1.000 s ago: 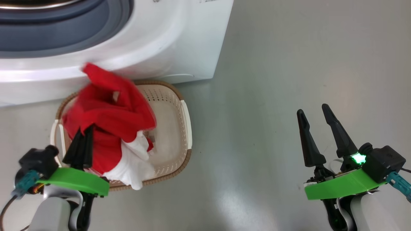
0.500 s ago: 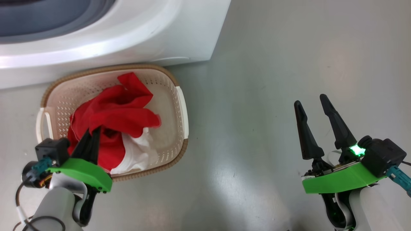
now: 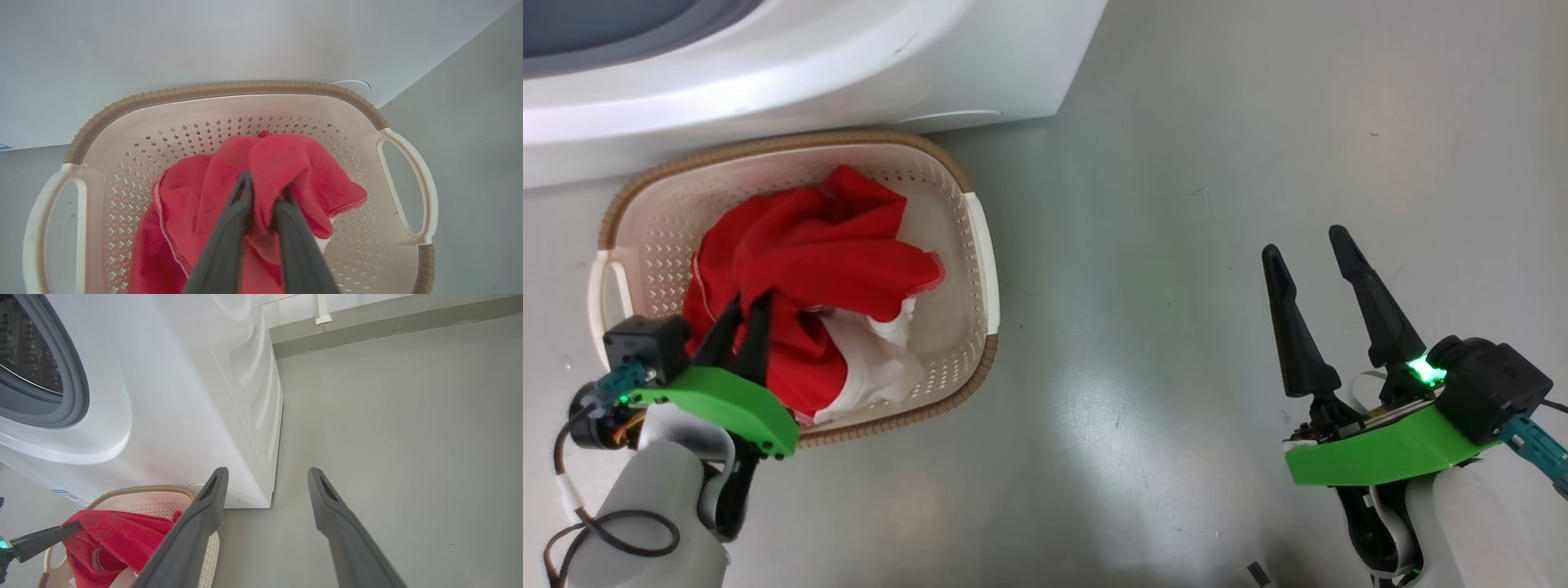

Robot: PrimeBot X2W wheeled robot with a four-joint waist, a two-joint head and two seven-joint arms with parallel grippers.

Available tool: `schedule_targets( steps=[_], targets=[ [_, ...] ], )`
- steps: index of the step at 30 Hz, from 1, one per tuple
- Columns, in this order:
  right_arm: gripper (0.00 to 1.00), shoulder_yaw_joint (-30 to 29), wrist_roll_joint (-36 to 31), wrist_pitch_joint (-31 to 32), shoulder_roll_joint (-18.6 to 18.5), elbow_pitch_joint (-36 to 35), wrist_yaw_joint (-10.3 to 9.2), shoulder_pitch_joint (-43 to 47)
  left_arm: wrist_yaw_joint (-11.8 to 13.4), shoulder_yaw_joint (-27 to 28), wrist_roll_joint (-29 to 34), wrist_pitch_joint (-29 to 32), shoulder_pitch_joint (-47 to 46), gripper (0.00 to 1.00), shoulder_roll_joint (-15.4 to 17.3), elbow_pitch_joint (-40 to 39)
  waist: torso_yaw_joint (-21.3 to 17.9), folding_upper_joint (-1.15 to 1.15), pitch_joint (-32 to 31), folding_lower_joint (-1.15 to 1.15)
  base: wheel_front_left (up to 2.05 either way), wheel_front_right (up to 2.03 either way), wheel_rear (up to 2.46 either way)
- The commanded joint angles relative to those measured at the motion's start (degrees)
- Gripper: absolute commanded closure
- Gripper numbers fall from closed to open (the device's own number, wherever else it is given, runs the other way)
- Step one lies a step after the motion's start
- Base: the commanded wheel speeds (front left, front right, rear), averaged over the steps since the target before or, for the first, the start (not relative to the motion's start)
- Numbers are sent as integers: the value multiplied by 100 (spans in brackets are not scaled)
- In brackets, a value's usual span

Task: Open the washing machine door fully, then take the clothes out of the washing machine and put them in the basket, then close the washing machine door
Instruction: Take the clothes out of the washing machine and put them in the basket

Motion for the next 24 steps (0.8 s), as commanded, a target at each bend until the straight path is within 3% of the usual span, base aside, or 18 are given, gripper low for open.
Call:
schedule_targets(
  steps=[1, 4, 6, 8, 9, 24],
  targets=[
    [0, 131, -36, -36, 0, -136, 37, -1, -32, 136, -39, -35, 38, 71, 243, -30, 1, 0, -3, 0, 0, 0, 0],
    [0, 123, -46, -36, 0, -119, 37, -9, -32, 133, -80, -35, 27, 53, 246, 8, 6, 0, -30, 0, 0, 0, 0],
    [0, 121, -43, -36, 0, -113, 37, -14, -32, 141, -100, -35, 34, 33, 244, 19, 12, 0, -55, 0, 0, 0, 0],
    [0, 122, -41, -36, 0, -105, 37, -19, -32, 136, -118, -35, 51, 5, 237, 23, 21, 0, -84, 0, 0, 0, 0],
    [0, 126, -39, -36, 0, -98, 37, -21, -32, 137, -134, -35, 63, 0, 231, 21, 25, 0, -101, 0, 0, 0, 0],
    [0, 99, 2, -36, 0, 88, 37, 69, -32, 577, -181, -35, 563, 0, 53, -478, 114, 0, -804, 0, 0, 0, 0]
  ],
)
